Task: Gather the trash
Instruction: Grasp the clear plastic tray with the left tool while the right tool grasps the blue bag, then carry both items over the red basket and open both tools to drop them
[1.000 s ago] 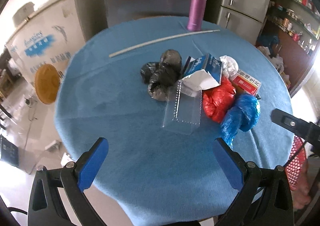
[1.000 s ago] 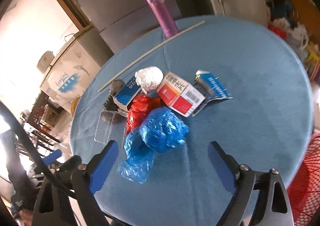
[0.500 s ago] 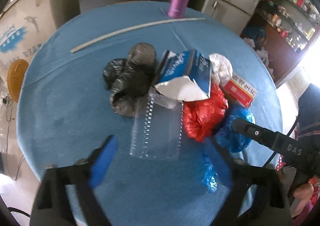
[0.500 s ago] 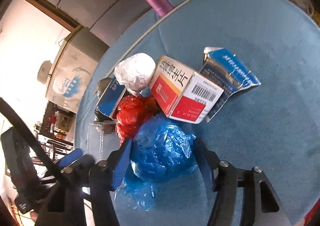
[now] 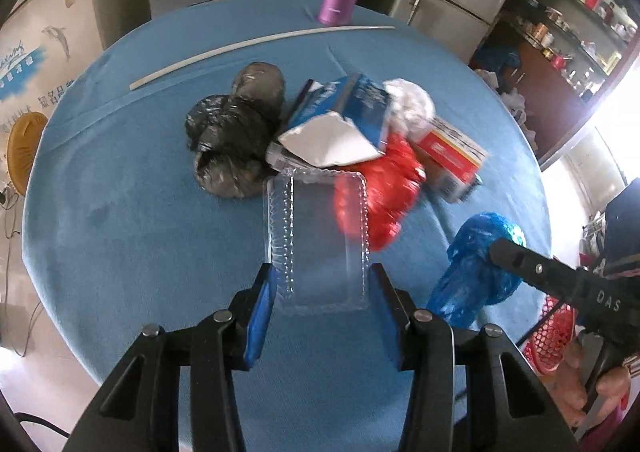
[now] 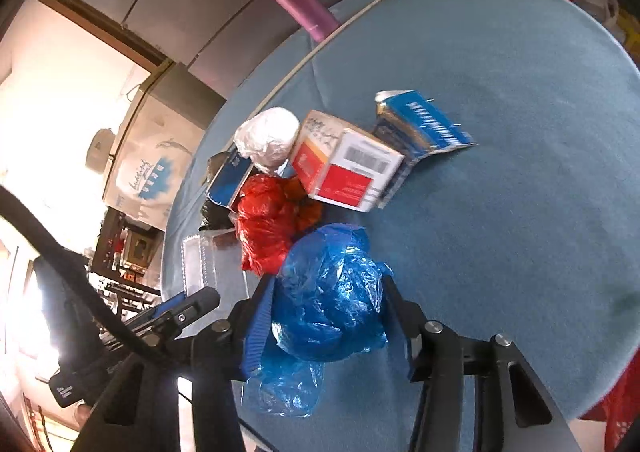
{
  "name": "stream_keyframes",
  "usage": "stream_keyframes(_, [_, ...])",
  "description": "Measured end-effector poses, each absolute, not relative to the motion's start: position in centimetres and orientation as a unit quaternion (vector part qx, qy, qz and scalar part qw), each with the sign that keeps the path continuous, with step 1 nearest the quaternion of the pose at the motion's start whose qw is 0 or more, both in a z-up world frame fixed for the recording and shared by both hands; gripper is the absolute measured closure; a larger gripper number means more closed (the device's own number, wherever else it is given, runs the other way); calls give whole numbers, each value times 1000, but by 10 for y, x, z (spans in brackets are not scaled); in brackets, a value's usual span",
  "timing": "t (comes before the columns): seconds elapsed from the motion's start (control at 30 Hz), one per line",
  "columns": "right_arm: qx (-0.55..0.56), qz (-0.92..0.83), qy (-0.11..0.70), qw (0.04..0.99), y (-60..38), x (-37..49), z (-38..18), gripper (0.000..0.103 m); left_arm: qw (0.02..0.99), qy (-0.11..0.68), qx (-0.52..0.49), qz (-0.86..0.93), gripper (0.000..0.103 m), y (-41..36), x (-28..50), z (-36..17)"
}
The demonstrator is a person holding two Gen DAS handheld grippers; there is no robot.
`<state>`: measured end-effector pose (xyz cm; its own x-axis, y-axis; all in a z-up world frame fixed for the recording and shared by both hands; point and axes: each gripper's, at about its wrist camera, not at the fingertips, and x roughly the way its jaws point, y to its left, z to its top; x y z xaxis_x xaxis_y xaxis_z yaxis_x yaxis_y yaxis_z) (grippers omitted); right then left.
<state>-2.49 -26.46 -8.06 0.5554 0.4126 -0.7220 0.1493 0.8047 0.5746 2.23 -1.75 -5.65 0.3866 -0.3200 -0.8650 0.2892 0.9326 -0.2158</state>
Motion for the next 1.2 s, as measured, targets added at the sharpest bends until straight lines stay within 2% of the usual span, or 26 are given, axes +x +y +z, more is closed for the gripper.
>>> stream_keyframes(0.43, [323,1,407,855,-350,-99,-52,49,837,471,92,-261,55,-124,-33,-20])
stream_keyframes(1.0, [337,-191,331,861,-489,-230,-39,49,785,421,235,-389,55,-297,-95,-16])
stream_keyframes(1.2, [320,-242,327,855,-516,-249,-48,49,761,411,270,-424,54,-346,-114,-23])
